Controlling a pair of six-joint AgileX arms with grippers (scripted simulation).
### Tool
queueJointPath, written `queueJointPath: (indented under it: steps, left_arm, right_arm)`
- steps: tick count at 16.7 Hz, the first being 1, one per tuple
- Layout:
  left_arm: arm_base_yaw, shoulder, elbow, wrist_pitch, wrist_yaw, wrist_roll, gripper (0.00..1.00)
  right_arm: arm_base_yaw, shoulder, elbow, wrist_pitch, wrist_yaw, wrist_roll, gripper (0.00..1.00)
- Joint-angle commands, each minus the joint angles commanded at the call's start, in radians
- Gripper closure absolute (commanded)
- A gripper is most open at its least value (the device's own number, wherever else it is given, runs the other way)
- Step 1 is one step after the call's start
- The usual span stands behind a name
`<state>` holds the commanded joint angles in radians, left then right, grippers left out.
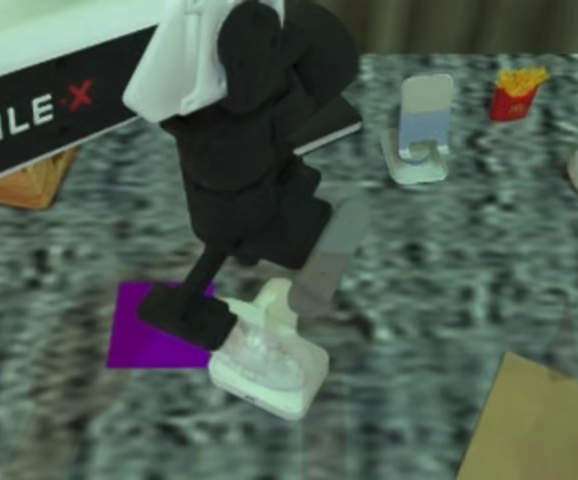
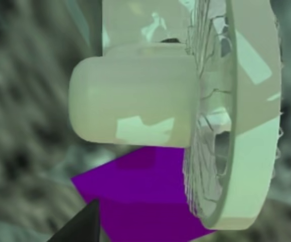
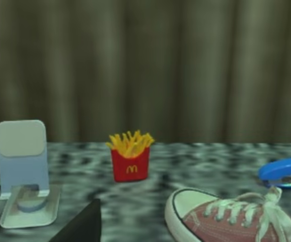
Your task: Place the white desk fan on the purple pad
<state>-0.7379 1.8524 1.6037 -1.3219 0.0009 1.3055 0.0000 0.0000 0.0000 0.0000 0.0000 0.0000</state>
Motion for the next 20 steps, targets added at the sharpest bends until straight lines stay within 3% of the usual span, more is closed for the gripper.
queueJointPath:
  steps: [6,11,20]
  left_arm:
    - [-0.001,0.017,-0.145,0.164,0.000,0.002,0.00]
    - [-0.002,0.022,-0.167,0.187,0.000,0.003,0.00]
    - [-0.002,0.022,-0.167,0.187,0.000,0.003,0.68]
  right_arm:
    - [0.000,0.000,0.000,0.000,0.000,0.000,0.00]
    - [0.000,0.000,0.000,0.000,0.000,0.000,0.00]
    - [0.000,0.000,0.000,0.000,0.000,0.000,0.00]
